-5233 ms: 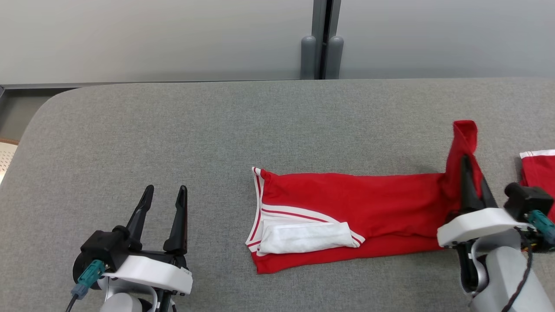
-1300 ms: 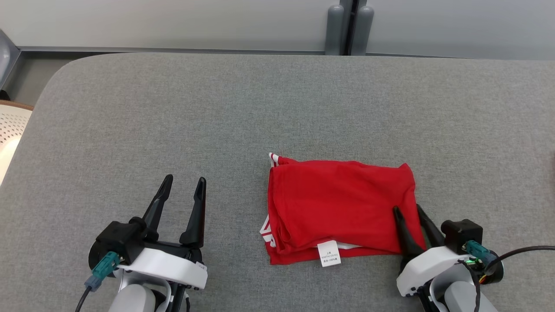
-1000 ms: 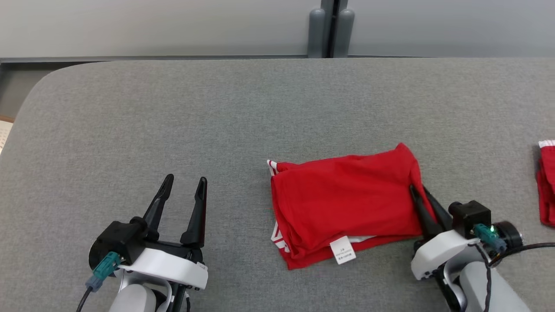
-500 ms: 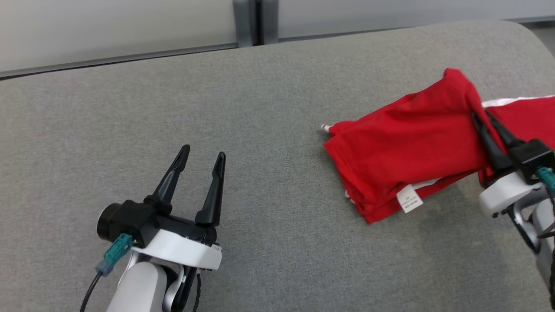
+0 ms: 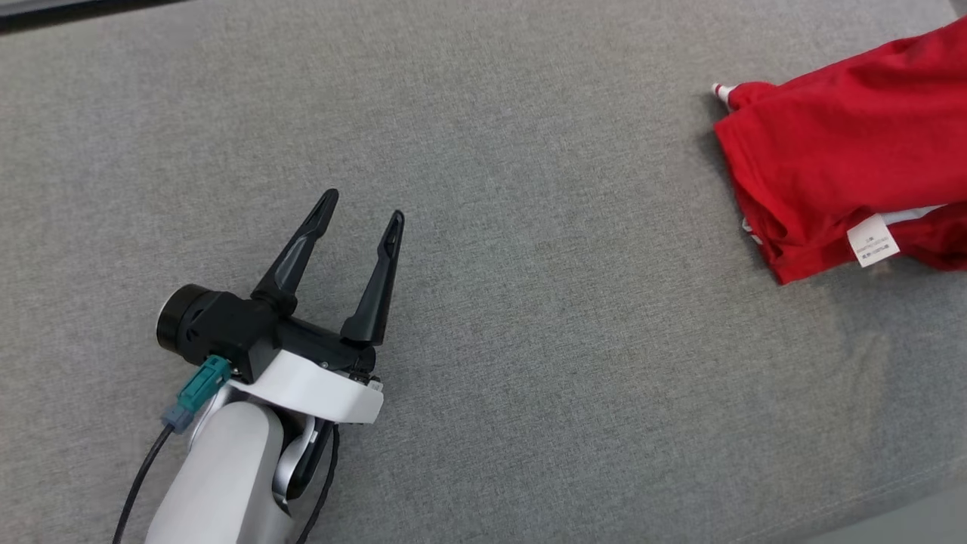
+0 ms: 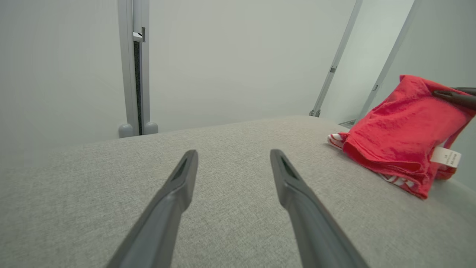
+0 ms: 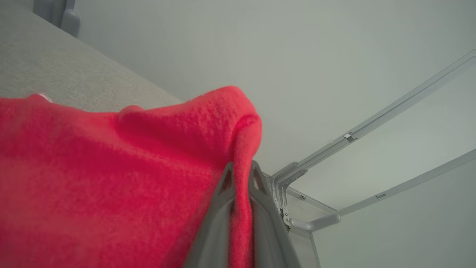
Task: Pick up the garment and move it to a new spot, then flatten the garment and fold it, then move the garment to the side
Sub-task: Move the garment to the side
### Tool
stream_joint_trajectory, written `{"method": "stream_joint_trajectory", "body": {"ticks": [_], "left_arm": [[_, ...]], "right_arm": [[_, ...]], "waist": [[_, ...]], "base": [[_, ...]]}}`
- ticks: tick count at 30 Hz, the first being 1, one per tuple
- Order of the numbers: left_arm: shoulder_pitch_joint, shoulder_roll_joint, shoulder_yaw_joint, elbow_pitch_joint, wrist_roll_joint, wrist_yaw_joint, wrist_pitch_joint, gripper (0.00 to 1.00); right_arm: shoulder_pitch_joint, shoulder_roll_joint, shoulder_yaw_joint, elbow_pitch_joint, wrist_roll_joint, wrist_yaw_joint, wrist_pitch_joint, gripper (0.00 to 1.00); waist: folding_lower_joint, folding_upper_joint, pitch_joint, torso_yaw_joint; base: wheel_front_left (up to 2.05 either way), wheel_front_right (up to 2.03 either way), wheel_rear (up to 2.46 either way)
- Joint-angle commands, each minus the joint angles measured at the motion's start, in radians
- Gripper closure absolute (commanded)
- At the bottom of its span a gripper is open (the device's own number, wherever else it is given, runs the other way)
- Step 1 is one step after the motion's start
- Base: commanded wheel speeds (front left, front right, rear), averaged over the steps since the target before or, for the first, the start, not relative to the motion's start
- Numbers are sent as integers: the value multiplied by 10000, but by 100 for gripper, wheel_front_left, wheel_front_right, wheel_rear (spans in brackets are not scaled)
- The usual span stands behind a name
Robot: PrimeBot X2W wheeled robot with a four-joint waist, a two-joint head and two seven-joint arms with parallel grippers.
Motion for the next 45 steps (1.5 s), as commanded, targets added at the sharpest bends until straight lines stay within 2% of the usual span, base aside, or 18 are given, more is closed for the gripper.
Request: {"method": "stream_joint_trajectory", "body": {"ticks": [1,8,12,16,17,18,19,31,35,39,45], "left_arm": [[-187,94,-21,-22,-11,-15,-11,0],[-499,243,-177,-7,-76,-15,-10,0],[-572,291,-215,30,-109,-15,-10,0],[-593,330,-238,69,-111,-15,-8,0],[-618,343,-256,82,-103,-15,-8,0],[-640,355,-270,93,-102,-15,-2,0],[-652,360,-290,106,-107,-15,-2,0],[-601,76,-224,239,-229,-13,-5,0],[-440,-143,-88,244,-306,-13,-6,0],[-128,-316,197,193,-396,-13,-6,0],[385,-501,733,135,-410,-14,-5,0]], "right_arm": [[-61,-76,-70,129,-100,-12,-13,100],[-366,-309,-1480,1373,-875,-16,-12,100],[-463,64,-2216,1819,-1201,-16,-12,100],[-491,247,-2474,2132,-1348,-16,-12,100],[-543,352,-2562,2202,-1340,-16,-12,94],[-584,431,-2639,2274,-1344,-16,-10,54],[-611,503,-2739,2430,-1326,-16,-10,0],[-1159,1125,-2957,3669,-1212,-16,38,0],[-1264,1260,-2543,3728,-1029,-16,25,0],[-1251,1601,-2171,3125,-533,-15,-20,0],[-436,2132,-1605,886,770,-15,-26,0]], "waist": [[0,0,346,-150],[0,0,740,-84],[0,0,860,-36],[0,0,945,0],[0,0,968,14],[0,0,984,27],[0,0,995,41],[0,0,427,427],[0,0,-124,742],[0,0,-775,1101],[0,0,-1765,1705]], "base": [[0,0,0],[0,0,0],[0,0,0],[0,0,0],[0,0,0],[0,0,0],[0,0,0],[0,0,0],[0,0,0],[0,0,0],[0,0,0]]}}
